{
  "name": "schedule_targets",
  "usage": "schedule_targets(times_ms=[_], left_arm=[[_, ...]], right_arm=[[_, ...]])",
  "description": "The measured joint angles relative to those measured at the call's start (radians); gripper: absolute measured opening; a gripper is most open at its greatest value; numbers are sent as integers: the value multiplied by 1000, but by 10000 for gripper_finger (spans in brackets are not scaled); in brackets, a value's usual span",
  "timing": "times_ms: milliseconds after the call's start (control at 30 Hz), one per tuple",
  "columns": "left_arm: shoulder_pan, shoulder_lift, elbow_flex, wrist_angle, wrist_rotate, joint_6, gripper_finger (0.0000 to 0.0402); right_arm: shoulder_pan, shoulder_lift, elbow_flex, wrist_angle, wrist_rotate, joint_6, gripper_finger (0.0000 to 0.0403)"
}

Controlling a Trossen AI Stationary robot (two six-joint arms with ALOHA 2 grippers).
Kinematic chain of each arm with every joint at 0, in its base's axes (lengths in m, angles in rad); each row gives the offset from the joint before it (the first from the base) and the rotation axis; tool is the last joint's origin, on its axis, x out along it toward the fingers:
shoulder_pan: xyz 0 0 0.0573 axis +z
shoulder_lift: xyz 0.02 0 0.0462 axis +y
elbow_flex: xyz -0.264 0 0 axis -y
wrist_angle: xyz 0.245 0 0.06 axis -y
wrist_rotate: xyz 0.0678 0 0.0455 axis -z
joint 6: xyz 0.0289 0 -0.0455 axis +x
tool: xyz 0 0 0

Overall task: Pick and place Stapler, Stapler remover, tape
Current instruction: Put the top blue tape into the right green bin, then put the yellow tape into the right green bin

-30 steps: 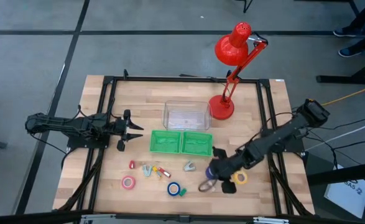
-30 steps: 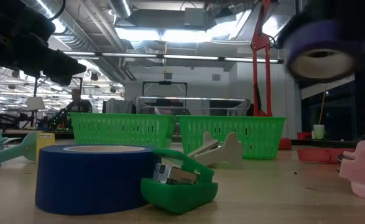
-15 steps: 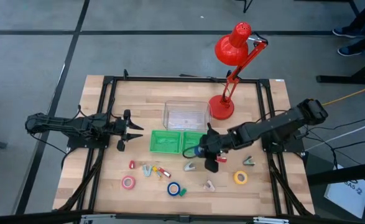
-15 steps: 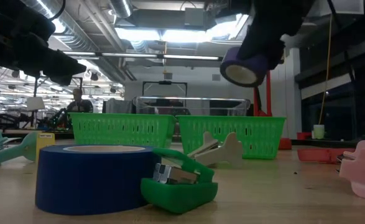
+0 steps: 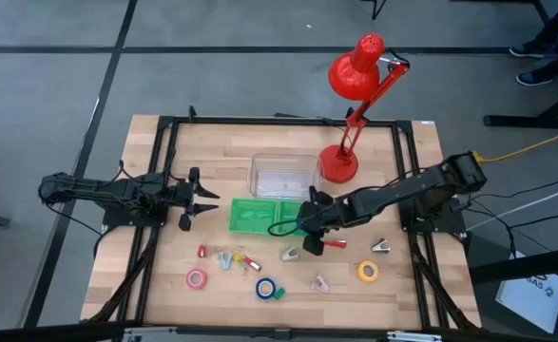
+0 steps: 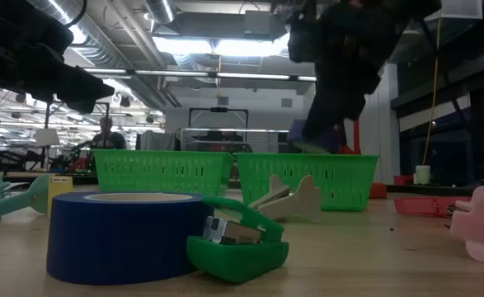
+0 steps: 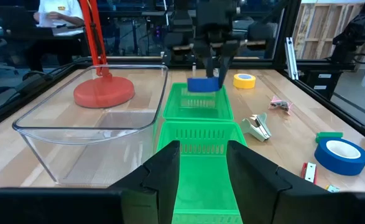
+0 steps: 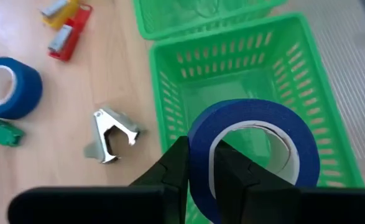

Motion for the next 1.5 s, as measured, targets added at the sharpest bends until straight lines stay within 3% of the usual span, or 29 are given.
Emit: schedule_targets(times_ms=[300,633,1067,1233,1500], left_arm=[[0,0,0,0,0,0,130],[0,0,0,0,0,0,130],[0,0,0,0,0,0,130],[0,0,0,0,0,0,130],[0,0,0,0,0,0,130]], right_arm=[[0,93,0,-3,-5,-29,53],[-9,92,0,8,1,-120,58],[-54,87,4,5,-63,-69,159],[-68,87,73,-84,-106,-81,174],[-73,87,255,-183,-152,-108,161]])
